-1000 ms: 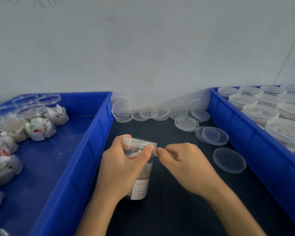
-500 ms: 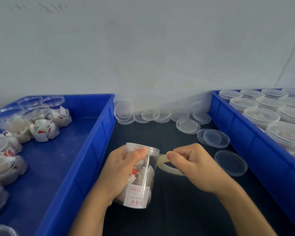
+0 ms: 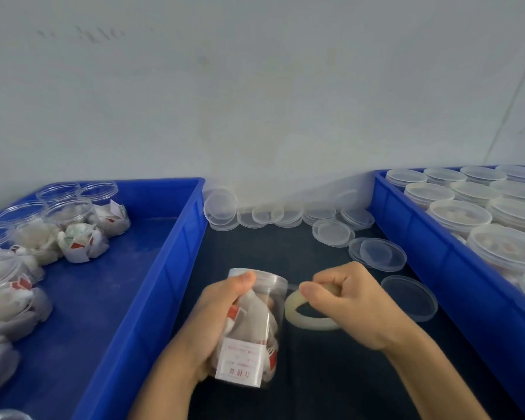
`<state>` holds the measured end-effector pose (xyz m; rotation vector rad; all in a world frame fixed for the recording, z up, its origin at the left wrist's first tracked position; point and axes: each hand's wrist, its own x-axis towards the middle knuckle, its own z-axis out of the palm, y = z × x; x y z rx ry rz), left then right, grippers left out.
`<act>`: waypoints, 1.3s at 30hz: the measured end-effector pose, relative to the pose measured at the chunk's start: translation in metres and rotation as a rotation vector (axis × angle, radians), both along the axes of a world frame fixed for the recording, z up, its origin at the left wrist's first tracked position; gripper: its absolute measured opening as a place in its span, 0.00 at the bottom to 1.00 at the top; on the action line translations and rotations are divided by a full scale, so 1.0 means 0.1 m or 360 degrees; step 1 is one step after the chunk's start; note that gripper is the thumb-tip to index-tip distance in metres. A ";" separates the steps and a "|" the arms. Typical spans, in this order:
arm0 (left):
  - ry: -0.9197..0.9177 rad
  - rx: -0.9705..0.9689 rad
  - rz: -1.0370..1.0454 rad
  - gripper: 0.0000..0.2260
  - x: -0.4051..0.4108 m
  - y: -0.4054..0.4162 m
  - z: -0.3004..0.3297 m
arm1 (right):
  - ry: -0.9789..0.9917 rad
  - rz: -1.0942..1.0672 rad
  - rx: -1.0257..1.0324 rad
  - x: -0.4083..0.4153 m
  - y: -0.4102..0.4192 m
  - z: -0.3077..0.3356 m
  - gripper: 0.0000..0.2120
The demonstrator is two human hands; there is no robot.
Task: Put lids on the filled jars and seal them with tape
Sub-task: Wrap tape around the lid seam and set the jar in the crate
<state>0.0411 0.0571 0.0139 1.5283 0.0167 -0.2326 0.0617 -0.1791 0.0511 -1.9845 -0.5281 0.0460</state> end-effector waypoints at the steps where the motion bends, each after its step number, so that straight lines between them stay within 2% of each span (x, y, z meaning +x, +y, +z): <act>1: -0.0028 0.0052 0.0096 0.32 0.04 -0.03 -0.02 | -0.0074 -0.0133 -0.0019 0.00 0.03 -0.02 0.28; 5: -0.0010 0.0050 0.0258 0.29 0.07 -0.14 -0.02 | -0.0215 -0.0346 0.0047 0.03 0.16 -0.06 0.29; 9: 0.0052 -0.0108 0.0146 0.26 0.04 -0.11 -0.02 | -0.0135 -0.0328 0.0197 0.02 0.17 -0.07 0.26; 10: 0.0088 -0.0308 0.0119 0.27 0.03 -0.06 0.00 | -0.0112 -0.0361 0.0361 0.03 0.14 -0.04 0.25; 12: 0.0130 -0.0848 0.0045 0.33 0.04 0.07 -0.01 | 0.0053 -0.0532 0.0985 0.09 -0.08 0.02 0.20; 13: 0.0098 -0.1049 -0.0010 0.37 0.03 0.12 -0.01 | 0.0152 -0.0572 0.1237 0.14 -0.23 0.04 0.18; 14: 0.0061 -0.1126 -0.0046 0.39 0.01 0.14 0.01 | 0.0204 -0.0581 0.1349 0.17 -0.35 0.04 0.18; 16: 0.0068 -0.1076 -0.0089 0.39 0.00 0.06 0.00 | 0.0208 -0.0620 0.1162 0.20 -0.47 -0.04 0.23; 18: 0.0097 -0.0978 -0.0091 0.39 0.01 -0.07 -0.01 | 0.0081 -0.0670 0.0711 0.20 -0.39 -0.20 0.24; 23: 0.0135 -0.0842 -0.0066 0.45 0.01 -0.06 -0.02 | -0.0431 -0.0401 -0.0381 0.17 -0.03 -0.38 0.25; 25: 0.0163 -0.0807 -0.0074 0.48 0.00 -0.07 -0.03 | -0.0631 -0.0344 -0.0686 0.17 0.05 -0.44 0.21; 29: 0.0090 -0.0670 -0.0099 0.41 -0.01 -0.15 -0.02 | -0.0728 -0.0138 -0.1005 0.19 0.16 -0.53 0.14; 31: 0.0046 -0.0551 -0.0063 0.44 -0.02 -0.17 -0.01 | -0.0709 -0.0051 -0.1049 0.20 0.21 -0.57 0.13; 34: -0.0079 -0.0401 0.0039 0.49 -0.01 -0.19 0.00 | -0.0698 -0.0066 -0.1061 0.20 0.23 -0.55 0.06; 37: -0.0194 -0.0299 0.0207 0.43 0.01 -0.22 0.00 | -0.0663 -0.0137 -0.0968 0.17 0.20 -0.51 0.03; 39: -0.0238 -0.0268 0.0325 0.39 0.02 -0.24 -0.01 | -0.0751 -0.0279 -0.0882 0.15 0.17 -0.47 0.05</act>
